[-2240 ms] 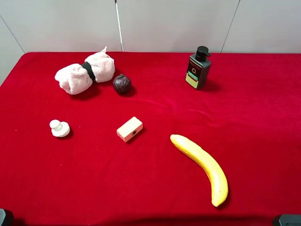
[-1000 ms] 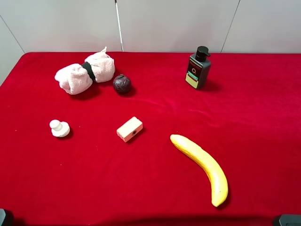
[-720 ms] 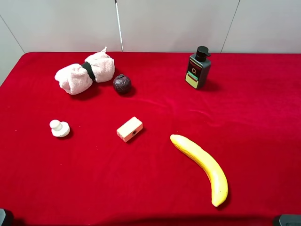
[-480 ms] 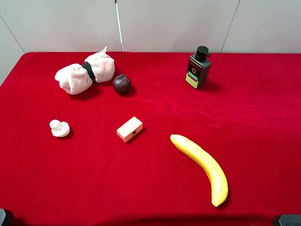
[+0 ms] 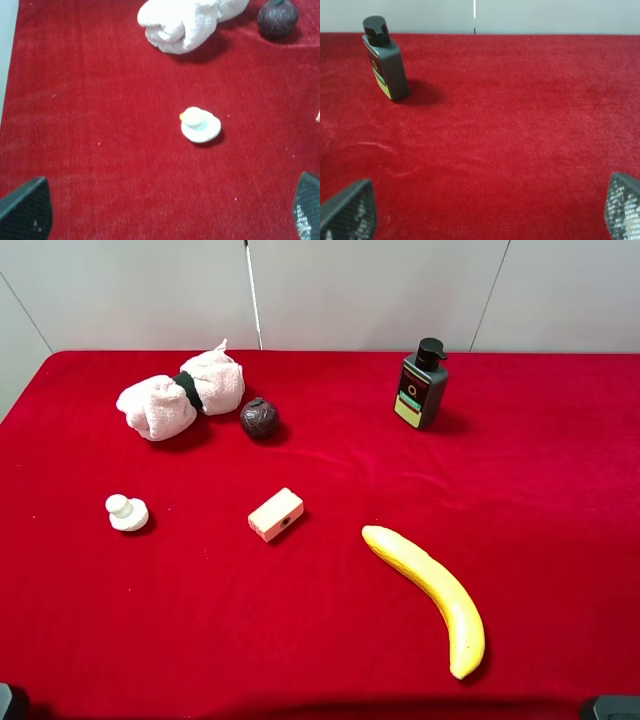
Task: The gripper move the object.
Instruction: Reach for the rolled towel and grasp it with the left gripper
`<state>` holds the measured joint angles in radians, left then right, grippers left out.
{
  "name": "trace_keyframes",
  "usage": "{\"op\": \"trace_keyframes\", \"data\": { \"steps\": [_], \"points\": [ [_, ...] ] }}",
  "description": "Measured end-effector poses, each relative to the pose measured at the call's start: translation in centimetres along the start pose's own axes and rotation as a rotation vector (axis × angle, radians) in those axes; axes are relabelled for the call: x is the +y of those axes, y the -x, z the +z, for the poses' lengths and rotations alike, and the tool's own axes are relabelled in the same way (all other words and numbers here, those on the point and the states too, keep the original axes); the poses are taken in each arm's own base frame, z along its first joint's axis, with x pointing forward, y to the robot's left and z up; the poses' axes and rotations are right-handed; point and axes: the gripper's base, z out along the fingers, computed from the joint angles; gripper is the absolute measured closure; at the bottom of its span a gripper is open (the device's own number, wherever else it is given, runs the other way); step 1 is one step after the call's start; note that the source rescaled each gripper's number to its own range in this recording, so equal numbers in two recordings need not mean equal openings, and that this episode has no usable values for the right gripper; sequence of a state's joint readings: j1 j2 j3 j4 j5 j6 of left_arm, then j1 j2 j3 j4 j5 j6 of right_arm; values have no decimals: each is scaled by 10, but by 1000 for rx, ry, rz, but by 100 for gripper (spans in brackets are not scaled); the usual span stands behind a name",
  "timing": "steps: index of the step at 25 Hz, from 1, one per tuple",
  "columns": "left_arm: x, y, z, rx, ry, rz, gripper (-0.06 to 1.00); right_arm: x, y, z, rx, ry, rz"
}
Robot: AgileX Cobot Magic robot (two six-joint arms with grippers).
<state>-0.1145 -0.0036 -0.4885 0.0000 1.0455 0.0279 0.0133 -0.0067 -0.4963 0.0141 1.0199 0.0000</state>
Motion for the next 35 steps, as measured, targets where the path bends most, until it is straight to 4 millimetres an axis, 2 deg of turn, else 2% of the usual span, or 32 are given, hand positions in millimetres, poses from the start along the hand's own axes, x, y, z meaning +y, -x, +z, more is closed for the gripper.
{"op": "trace_keyframes", "data": {
  "steps": [7, 14, 21, 29, 35],
  "points": [
    [0, 2, -1, -7, 0, 1, 1, 0, 0, 0, 0, 0, 0],
    [1, 35, 15, 72, -3, 36, 1, 0, 0, 0, 0, 0, 0],
    [2, 74, 49, 215, -19, 120, 1, 0, 0, 0, 1, 0, 0],
    [3, 118, 98, 350, -61, 287, 1, 0, 0, 0, 1, 0, 0],
    [4, 139, 137, 433, -93, 363, 1, 0, 0, 0, 1, 0, 0]
  ]
}}
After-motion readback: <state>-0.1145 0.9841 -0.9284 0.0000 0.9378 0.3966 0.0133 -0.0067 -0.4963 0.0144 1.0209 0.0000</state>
